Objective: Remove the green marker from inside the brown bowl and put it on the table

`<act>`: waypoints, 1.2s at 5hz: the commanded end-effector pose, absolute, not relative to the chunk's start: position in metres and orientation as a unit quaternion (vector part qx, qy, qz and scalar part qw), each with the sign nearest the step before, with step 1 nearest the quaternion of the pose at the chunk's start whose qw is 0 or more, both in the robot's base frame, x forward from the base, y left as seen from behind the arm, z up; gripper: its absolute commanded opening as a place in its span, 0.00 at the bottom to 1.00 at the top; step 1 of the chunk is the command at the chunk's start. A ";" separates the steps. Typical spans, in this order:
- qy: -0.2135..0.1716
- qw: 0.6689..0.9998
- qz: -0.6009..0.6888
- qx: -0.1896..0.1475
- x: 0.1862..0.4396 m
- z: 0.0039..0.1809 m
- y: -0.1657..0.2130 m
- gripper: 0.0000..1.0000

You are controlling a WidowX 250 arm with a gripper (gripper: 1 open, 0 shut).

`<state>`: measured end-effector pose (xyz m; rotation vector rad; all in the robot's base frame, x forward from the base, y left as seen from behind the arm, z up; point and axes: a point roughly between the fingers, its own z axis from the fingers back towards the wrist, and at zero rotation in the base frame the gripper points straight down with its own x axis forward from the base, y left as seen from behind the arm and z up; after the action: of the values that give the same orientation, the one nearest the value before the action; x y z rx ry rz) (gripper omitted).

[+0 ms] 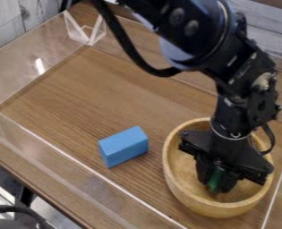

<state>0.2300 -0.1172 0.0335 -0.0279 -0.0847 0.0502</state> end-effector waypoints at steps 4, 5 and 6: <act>-0.066 0.998 0.009 0.009 0.242 0.103 -0.117 0.00; -0.073 0.997 0.003 0.016 0.246 0.129 -0.105 0.00; -0.086 0.996 0.005 0.004 0.245 0.119 -0.105 0.00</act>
<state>0.2393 -0.1058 0.1033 0.0339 -0.1168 -0.0020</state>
